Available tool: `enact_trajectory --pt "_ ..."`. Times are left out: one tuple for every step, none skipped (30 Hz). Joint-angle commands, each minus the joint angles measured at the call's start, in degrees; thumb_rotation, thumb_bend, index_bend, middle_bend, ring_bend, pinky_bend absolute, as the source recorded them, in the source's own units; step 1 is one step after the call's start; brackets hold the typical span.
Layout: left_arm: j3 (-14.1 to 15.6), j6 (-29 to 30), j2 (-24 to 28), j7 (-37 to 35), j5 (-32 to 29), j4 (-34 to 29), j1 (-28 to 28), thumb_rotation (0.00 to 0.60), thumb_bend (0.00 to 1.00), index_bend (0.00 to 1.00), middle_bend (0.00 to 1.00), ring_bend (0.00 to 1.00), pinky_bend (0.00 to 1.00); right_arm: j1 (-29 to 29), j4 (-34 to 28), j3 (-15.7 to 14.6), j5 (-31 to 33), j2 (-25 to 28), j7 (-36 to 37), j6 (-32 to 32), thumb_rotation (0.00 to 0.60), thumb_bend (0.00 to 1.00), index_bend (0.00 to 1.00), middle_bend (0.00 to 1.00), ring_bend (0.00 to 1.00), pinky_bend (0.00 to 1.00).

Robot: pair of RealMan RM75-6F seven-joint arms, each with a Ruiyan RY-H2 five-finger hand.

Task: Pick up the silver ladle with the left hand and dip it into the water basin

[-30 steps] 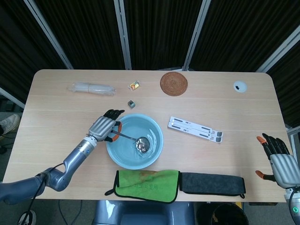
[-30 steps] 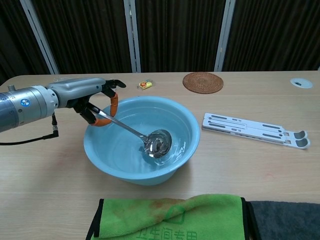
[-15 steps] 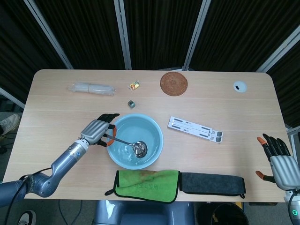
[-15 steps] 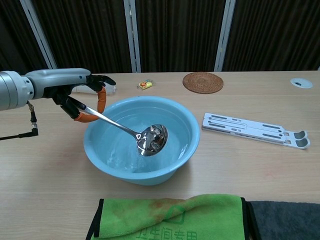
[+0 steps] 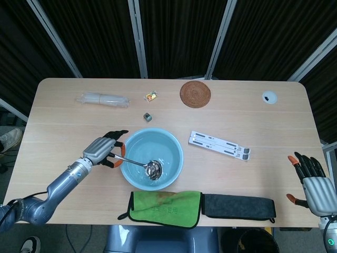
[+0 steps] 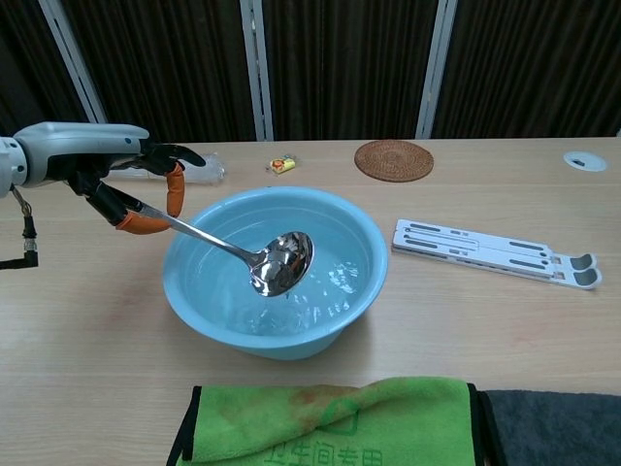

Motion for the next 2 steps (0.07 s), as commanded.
enact_trajectory --pt "0.3 -0.2 -0.2 -0.5 0.5 0.3 -0.1 0.6 0.44 0.66 0.0 0.0 0.0 -0.2 0.1 0.0 0.0 0.1 0.2 0.3 0.6 0.02 0.06 0.0 0.0 0.0" --pt "0.3 -0.3 -0.4 -0.7 0.7 0.5 -0.1 0.6 0.44 0.66 0.0 0.0 0.0 -0.2 0.1 0.1 0.1 0.1 0.1 0.3 0.6 0.02 0.06 0.0 0.0 0.0"
